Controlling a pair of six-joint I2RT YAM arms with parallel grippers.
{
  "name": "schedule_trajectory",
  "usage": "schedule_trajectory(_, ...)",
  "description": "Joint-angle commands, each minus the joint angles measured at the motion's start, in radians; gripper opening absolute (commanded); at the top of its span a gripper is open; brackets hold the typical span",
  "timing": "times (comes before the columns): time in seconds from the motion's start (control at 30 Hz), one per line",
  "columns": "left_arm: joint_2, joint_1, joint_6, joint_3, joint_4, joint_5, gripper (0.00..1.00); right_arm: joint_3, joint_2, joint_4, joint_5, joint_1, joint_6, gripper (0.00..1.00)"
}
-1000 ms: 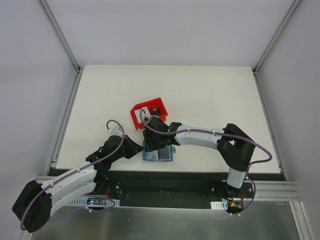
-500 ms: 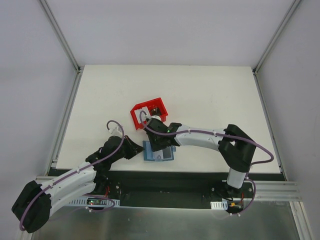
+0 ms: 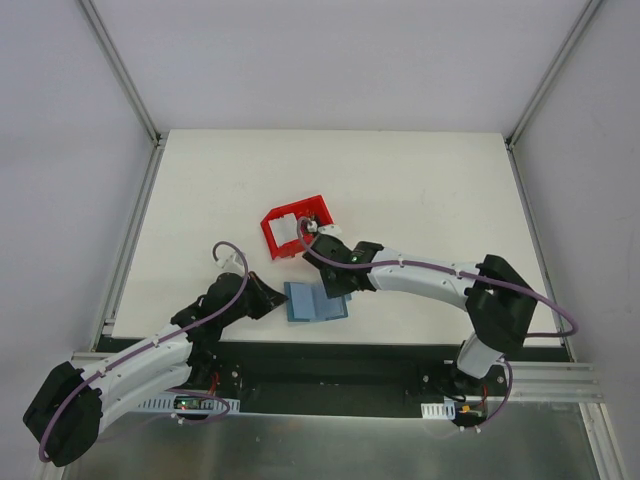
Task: Put the credit cards into the card holder
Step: Turn over the card slot in the card holder, then pick up the credit card from the storage box.
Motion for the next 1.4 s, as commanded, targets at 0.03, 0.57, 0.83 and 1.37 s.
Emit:
schedule_trajectory(0.03, -0.006, -0.005, 0.000, -0.014, -0.018, -0.026, 0.00, -0.084, -0.092, -0.076, 0.048, -0.065, -0.020, 0.26)
schedule_trajectory(0.57, 0.108, 0.000, -0.105, -0.021, -0.038, -0.169, 0.00, 0.456, 0.177, 0.054, -0.346, -0.275, -0.224, 0.66)
schedule_trajectory(0.83, 0.093, 0.004, -0.121, -0.037, -0.045, -0.176, 0.00, 0.687, 0.419, 0.057, -0.518, -0.353, -0.239, 0.71)
schedule_trajectory(1.37, 0.077, 0.006, -0.101, -0.039, -0.043, -0.155, 0.00, 0.798, 0.613, 0.066, -0.621, -0.372, -0.213, 0.74)
